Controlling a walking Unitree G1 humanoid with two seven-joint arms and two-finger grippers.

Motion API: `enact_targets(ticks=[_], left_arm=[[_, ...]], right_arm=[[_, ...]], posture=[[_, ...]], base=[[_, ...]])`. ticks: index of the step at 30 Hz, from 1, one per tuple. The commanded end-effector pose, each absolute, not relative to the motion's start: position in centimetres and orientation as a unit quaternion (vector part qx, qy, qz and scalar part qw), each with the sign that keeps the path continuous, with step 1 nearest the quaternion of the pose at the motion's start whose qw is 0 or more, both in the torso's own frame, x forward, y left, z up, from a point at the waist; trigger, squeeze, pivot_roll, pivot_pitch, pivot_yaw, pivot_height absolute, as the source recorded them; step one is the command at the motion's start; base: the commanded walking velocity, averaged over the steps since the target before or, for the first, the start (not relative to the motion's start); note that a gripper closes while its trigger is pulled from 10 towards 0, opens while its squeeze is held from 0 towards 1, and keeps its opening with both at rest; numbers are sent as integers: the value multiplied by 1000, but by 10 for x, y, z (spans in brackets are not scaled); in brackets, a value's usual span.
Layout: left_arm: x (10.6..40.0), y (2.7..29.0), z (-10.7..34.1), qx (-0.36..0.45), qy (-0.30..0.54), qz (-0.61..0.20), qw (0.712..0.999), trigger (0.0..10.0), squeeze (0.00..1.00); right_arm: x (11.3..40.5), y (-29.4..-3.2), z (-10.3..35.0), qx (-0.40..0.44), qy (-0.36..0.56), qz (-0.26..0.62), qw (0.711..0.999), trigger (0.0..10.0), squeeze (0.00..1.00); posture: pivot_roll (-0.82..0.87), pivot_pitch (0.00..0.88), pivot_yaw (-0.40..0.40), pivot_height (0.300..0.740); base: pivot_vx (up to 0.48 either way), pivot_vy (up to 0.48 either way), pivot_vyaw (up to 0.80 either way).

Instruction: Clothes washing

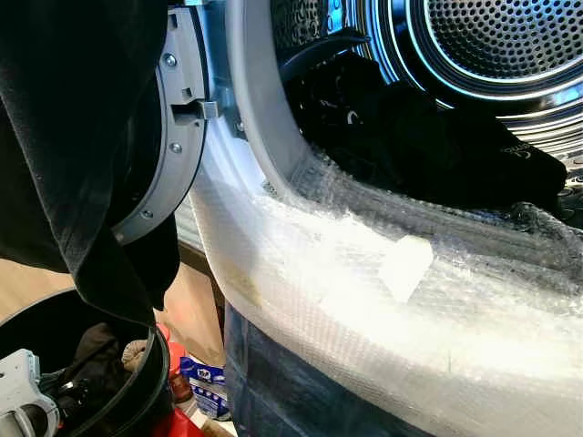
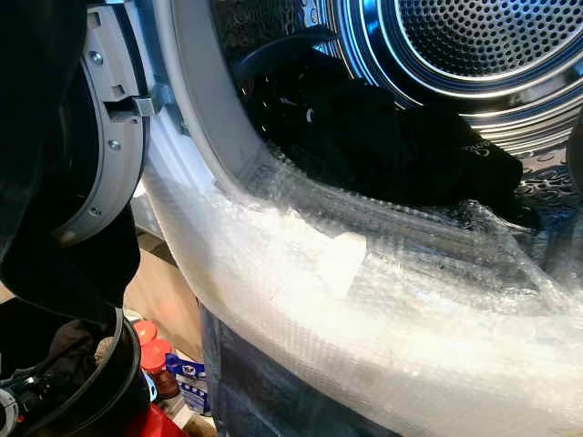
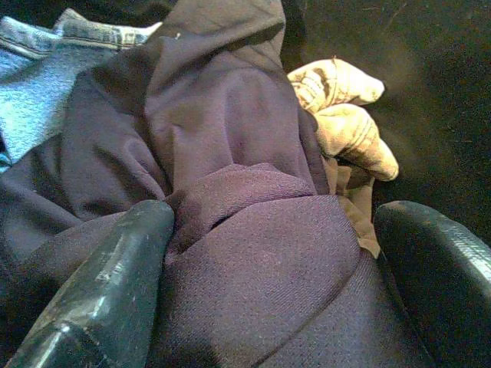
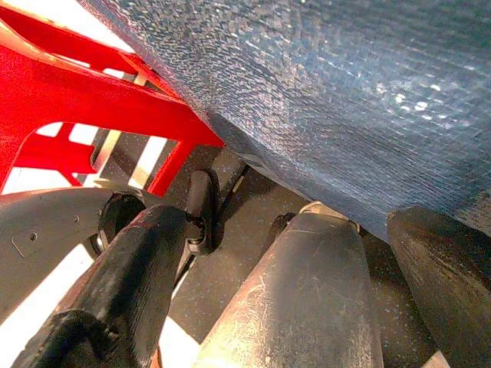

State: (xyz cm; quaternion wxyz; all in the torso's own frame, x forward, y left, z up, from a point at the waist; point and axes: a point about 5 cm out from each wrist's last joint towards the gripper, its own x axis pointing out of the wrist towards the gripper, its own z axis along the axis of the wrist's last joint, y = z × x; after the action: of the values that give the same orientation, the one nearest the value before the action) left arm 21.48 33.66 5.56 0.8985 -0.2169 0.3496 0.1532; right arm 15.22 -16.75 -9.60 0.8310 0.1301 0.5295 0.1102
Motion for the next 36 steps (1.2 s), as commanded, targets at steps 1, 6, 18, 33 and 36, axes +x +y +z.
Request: enact_targets(ticks=[1, 6, 18, 33, 36], left_arm=[[214, 333, 49, -223, 370, 148, 889, 10000, 0], [209, 332, 40, -234, 387, 152, 879, 10000, 0], [195, 321, 22, -228, 422, 130, 868, 0, 0], [199, 315, 23, -214, 415, 104, 878, 0, 0], [199, 315, 23, -212, 413, 99, 880, 0, 0]], right_arm=[[152, -167, -96, 126, 535, 118, 827, 10000, 0], [153, -166, -96, 119, 536, 126, 827, 10000, 0], [159, -163, -93, 105, 534, 141, 827, 10000, 0], [159, -161, -94, 96, 537, 150, 824, 10000, 0], [160, -161, -93, 94, 537, 151, 825, 10000, 0]], posture=[[32, 23, -14, 740], [35, 28, -15, 740], [44, 42, -24, 740], [37, 36, -24, 740], [38, 34, -23, 740]], base=[[0, 0, 0], [0, 0, 0], [0, 0, 0], [0, 0, 0], [0, 0, 0]])
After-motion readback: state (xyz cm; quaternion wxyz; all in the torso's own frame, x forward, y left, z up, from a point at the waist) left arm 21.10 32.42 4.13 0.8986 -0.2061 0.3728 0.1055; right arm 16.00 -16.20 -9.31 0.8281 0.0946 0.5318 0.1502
